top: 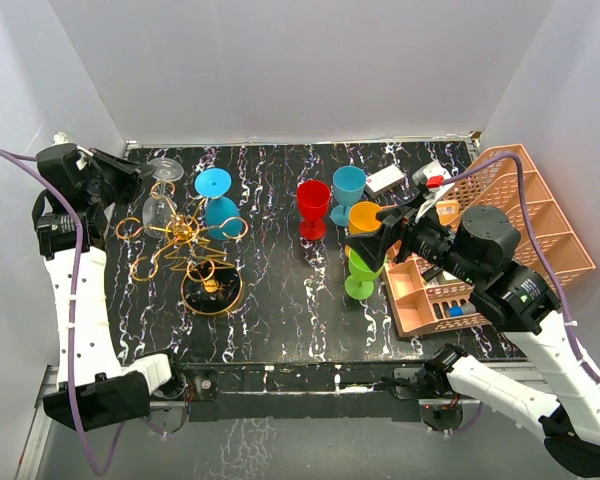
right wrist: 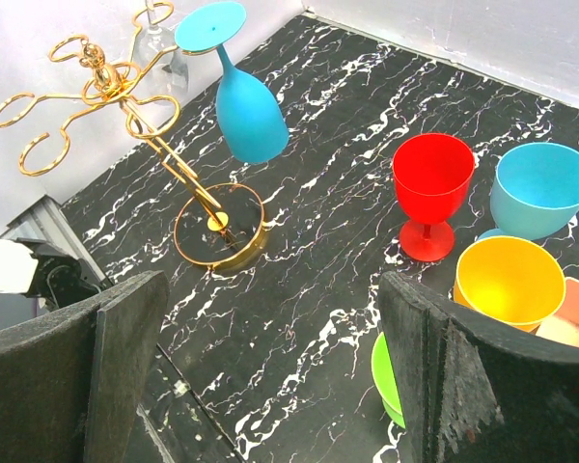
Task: Take the wine glass off the wine glass rack
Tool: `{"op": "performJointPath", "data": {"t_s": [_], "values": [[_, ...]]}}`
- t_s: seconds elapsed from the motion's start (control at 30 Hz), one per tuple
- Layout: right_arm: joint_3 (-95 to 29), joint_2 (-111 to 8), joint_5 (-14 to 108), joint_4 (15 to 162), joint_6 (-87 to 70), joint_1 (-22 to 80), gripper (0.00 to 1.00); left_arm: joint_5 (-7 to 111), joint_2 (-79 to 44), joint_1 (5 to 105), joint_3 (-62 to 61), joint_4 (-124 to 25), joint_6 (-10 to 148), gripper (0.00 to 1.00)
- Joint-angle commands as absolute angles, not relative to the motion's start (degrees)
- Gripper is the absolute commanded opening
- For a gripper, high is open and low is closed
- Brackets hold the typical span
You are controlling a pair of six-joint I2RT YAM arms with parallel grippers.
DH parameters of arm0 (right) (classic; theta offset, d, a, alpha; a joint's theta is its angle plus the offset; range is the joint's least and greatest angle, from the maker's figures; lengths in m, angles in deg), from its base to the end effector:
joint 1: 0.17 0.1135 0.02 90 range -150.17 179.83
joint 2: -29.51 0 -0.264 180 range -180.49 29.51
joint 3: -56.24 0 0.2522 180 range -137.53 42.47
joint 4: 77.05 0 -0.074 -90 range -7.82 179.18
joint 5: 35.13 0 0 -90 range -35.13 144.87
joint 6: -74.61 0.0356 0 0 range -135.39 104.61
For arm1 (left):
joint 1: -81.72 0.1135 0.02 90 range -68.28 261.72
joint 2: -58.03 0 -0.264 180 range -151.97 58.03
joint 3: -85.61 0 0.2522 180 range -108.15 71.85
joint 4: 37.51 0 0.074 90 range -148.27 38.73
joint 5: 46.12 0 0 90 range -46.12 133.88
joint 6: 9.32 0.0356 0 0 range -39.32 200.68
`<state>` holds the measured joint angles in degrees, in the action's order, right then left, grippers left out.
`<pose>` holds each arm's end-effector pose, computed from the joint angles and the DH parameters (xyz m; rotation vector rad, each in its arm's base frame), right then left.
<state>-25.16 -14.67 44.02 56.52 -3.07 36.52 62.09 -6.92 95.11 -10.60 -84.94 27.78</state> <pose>0.1075 0.0885 0.4326 -0.5190 1.7184 0.7861 0.2238 0.0418 0.4535 -0.8458 1.7128 -0.7676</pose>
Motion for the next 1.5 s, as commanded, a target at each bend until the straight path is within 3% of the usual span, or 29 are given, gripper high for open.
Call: {"op": "performJointPath", "data": {"t_s": [0.0,0.63,0.9,1.1,1.47], "values": [[-27.3,-13.9,44.4,59.5,-3.1,36.5,0.99,64.3,-3.5,95.3,-11.0,-84.7,27.2,0.0],[-27.0,-13.8,43.4,59.5,-1.9,36.6,0.99,71.1,-0.2,95.3,-6.8,-83.9,28.4,0.0],[-27.0,-13.3,44.1,59.3,-1.8,36.5,0.99,79.0,-4.8,95.3,-5.6,-76.2,27.0,0.0],[-27.0,-12.9,44.5,59.1,-1.8,36.6,0.99,73.7,-6.6,95.3,-5.4,-74.4,27.1,0.0],[-26.9,-12.7,44.6,59.2,-0.6,36.6,0.99,77.2,-16.9,98.7,-10.6,-63.4,22.3,0.0]]}}
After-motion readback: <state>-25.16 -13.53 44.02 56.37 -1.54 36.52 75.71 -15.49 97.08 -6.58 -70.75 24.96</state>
